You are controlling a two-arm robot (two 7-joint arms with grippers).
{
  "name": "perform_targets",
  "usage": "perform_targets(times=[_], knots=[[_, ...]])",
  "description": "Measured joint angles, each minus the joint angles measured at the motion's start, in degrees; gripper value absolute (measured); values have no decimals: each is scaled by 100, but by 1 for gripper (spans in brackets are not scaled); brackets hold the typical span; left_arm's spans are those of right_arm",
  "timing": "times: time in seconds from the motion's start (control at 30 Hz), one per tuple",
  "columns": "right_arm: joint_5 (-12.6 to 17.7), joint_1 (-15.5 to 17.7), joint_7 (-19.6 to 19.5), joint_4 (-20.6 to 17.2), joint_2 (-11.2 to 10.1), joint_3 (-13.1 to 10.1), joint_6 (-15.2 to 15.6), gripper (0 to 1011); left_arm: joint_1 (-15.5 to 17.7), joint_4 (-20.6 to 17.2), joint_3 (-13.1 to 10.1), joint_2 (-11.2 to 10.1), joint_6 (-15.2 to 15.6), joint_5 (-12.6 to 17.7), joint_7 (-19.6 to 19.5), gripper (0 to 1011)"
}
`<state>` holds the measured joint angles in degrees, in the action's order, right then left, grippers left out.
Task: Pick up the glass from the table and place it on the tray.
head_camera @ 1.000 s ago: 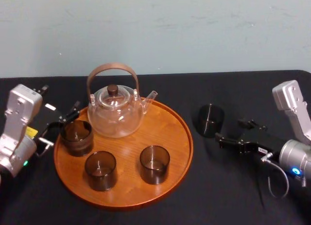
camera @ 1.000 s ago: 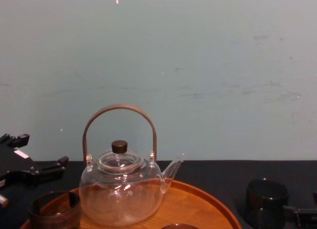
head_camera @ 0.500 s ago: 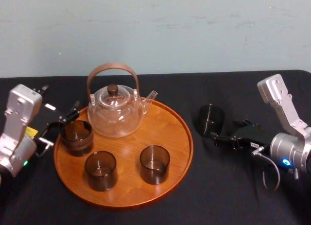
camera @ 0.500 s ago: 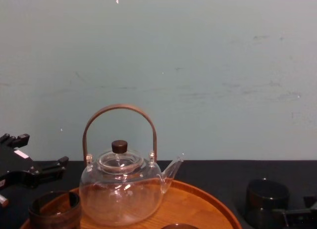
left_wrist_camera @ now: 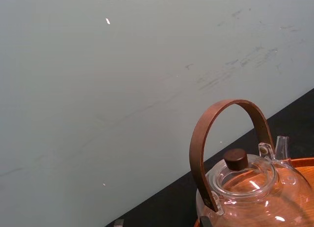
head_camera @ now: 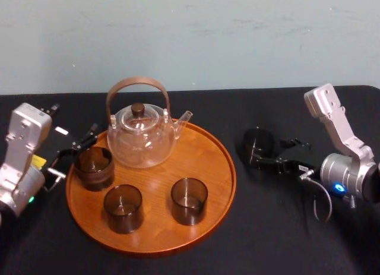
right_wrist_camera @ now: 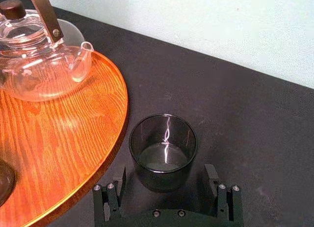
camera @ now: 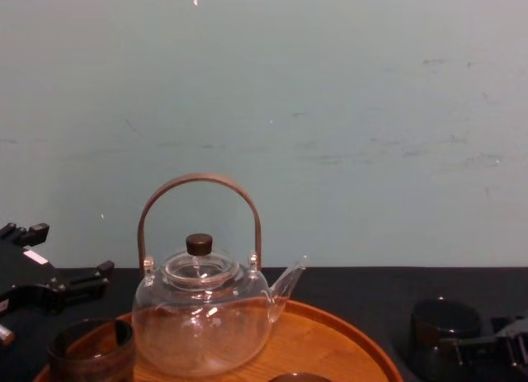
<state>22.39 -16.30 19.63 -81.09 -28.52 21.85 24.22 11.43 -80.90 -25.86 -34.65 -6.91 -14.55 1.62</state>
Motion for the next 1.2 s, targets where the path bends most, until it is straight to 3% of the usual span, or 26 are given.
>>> perform_targets(times=[1.2], knots=[[-389, -631, 292, 843, 493, 166, -44, 1002, 0, 0, 0, 0, 0, 0, 0, 1001]])
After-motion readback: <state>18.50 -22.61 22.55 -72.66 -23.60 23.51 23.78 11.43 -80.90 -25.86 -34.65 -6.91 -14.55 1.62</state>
